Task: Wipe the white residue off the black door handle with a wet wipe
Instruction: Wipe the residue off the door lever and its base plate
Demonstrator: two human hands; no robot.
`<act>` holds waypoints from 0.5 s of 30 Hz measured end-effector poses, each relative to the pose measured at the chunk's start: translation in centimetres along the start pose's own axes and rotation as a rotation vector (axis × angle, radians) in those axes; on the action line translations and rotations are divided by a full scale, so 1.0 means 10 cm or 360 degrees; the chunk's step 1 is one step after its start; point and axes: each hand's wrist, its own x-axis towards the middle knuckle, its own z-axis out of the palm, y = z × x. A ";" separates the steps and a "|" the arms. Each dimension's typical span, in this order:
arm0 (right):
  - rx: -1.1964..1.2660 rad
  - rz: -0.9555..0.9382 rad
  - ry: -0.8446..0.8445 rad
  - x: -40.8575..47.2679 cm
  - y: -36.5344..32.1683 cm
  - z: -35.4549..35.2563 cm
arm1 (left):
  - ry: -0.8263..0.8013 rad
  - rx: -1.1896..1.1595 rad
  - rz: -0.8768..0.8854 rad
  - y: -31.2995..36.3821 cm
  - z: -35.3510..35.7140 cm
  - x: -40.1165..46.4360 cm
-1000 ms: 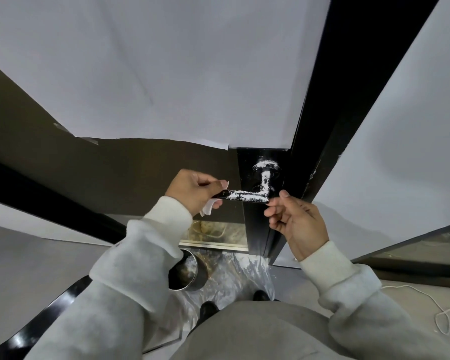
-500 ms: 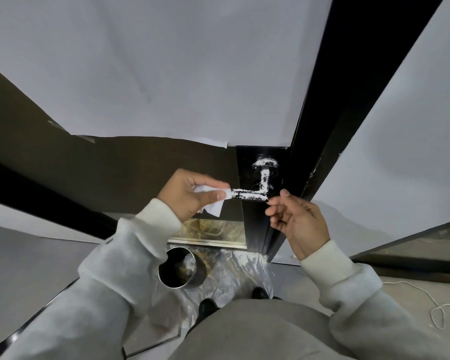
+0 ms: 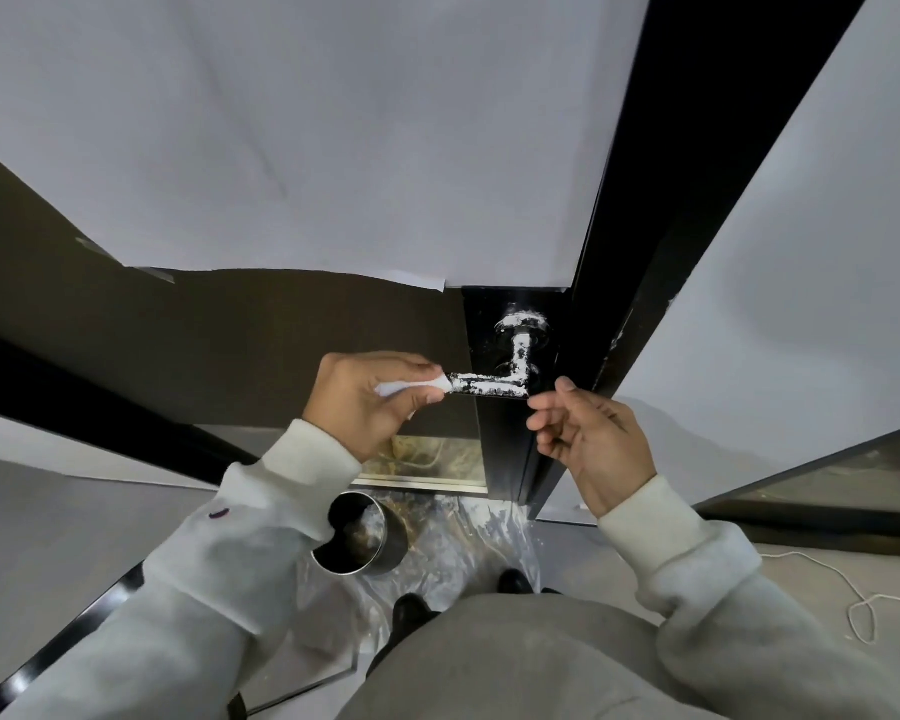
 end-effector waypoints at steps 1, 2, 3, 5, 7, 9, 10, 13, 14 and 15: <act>0.0000 0.0001 -0.0003 0.00 0.01 0.01 | -0.0041 -0.0158 -0.0261 0.05 -0.01 0.03; -0.0003 -0.0001 -0.0010 0.00 0.01 0.02 | -0.0097 -0.0289 -0.0491 0.05 -0.02 0.08; -0.0008 -0.0001 -0.0020 -0.01 0.02 0.04 | -0.0164 -0.0373 -0.0657 0.05 -0.04 0.14; -0.0011 0.0003 -0.0040 -0.02 0.03 0.06 | -0.0251 -0.0548 -0.0948 0.03 -0.08 0.26; -0.0016 0.0003 -0.0055 -0.03 0.02 0.05 | -0.0164 -0.0864 -0.1311 0.01 -0.13 0.29; -0.0008 -0.0004 -0.0056 -0.04 0.01 0.02 | 0.0006 -0.1194 -0.1545 0.00 -0.16 0.20; -0.0005 -0.0013 -0.0048 -0.04 0.01 0.00 | 0.0100 -0.1337 -0.1627 -0.01 -0.16 0.12; 0.0013 -0.0026 -0.0026 -0.03 0.00 -0.05 | 0.0389 -0.1737 -0.1739 0.04 -0.02 -0.18; 0.0014 -0.0028 -0.0020 -0.02 0.00 -0.06 | 0.0430 -0.1851 -0.1732 0.12 0.05 -0.24; 0.0007 -0.0027 -0.0017 -0.02 0.00 -0.06 | 0.0473 -0.1924 -0.1716 0.19 0.12 -0.28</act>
